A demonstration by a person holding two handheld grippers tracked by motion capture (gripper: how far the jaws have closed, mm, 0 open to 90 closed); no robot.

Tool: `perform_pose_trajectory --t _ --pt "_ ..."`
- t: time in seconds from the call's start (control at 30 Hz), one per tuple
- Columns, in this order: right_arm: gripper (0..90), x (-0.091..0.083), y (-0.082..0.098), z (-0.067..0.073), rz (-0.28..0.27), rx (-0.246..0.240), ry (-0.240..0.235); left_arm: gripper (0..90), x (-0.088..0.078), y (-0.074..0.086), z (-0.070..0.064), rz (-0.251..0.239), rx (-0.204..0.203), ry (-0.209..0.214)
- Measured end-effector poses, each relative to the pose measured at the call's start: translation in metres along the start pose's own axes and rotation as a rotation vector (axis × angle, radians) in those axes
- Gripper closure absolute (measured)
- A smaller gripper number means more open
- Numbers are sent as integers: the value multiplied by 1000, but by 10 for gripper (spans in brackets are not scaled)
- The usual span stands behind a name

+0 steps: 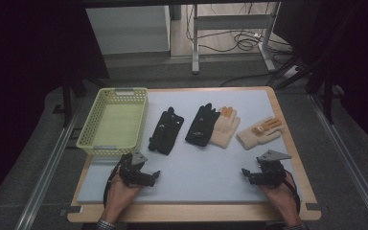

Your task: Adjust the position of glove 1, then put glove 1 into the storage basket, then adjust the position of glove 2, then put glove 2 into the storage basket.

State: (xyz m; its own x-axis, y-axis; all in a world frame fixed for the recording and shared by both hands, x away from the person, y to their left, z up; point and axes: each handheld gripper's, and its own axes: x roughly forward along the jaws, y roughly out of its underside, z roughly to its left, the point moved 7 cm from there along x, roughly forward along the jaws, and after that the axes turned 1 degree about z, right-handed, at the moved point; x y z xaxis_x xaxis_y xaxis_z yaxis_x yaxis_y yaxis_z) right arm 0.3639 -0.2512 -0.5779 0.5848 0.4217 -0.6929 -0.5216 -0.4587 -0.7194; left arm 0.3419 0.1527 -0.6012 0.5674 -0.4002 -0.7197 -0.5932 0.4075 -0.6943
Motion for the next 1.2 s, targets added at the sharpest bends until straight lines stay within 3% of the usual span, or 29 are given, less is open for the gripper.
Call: perform_pose_trajectory --t 0.1,0.43,0.73,0.97,1.2 --pt "207 0 0 0 0 1 -1 8 2 0 2 16 -27 25" --pt "154 1 0 0 9 1 7 9 2 1 2 15 -25 22" --pt "172 1 -1 0 13 22 12 11 2 1 2 14 -24 22" --pt "174 0 -8 1 -16 25 6 15 1 1 2 12 -23 23" --pt "174 1 -16 6 -22 27 -36 16 1 1 2 11 -22 23"
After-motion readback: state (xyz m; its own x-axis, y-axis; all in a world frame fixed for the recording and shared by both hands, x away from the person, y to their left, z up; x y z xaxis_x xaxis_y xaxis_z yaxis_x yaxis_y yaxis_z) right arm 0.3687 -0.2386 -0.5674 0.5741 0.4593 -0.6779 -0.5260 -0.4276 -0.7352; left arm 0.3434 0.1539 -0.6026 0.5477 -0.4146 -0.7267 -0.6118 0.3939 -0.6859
